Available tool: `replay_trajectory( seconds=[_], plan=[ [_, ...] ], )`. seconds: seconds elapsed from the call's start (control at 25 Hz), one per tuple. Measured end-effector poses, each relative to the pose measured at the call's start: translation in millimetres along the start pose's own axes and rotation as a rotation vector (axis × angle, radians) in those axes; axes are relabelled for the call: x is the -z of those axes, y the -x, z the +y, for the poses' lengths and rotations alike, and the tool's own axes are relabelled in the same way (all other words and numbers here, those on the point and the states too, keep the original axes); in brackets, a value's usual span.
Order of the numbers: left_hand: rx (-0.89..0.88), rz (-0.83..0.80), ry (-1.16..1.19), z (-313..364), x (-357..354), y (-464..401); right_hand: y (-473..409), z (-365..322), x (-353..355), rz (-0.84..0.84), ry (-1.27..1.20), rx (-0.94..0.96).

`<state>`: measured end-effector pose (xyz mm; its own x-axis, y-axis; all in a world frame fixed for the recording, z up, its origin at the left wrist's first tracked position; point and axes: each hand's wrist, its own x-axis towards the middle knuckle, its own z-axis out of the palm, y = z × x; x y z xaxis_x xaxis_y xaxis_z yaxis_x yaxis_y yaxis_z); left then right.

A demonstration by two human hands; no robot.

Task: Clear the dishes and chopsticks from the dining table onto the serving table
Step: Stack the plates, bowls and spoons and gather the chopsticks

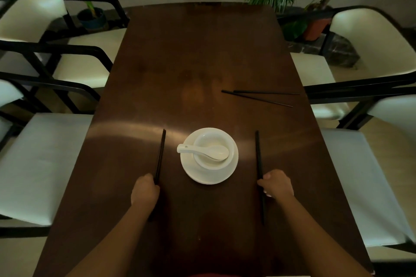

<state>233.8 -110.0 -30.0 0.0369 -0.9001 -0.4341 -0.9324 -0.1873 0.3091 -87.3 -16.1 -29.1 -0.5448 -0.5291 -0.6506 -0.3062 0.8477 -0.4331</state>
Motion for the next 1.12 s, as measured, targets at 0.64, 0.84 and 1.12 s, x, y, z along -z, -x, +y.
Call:
replay_trajectory(
  seconds=[0.64,0.84,1.12],
  plan=[
    [-0.296,-0.468,0.991,150,73,108,127,-119,42,-0.055,-0.460,0.513],
    [-0.299,-0.463,1.082,162,54,114,117,-114,51,0.060,-0.381,0.546],
    [-0.283,-0.466,1.167,172,37,117,106,-107,63,-0.047,-0.443,0.572]
  ],
)
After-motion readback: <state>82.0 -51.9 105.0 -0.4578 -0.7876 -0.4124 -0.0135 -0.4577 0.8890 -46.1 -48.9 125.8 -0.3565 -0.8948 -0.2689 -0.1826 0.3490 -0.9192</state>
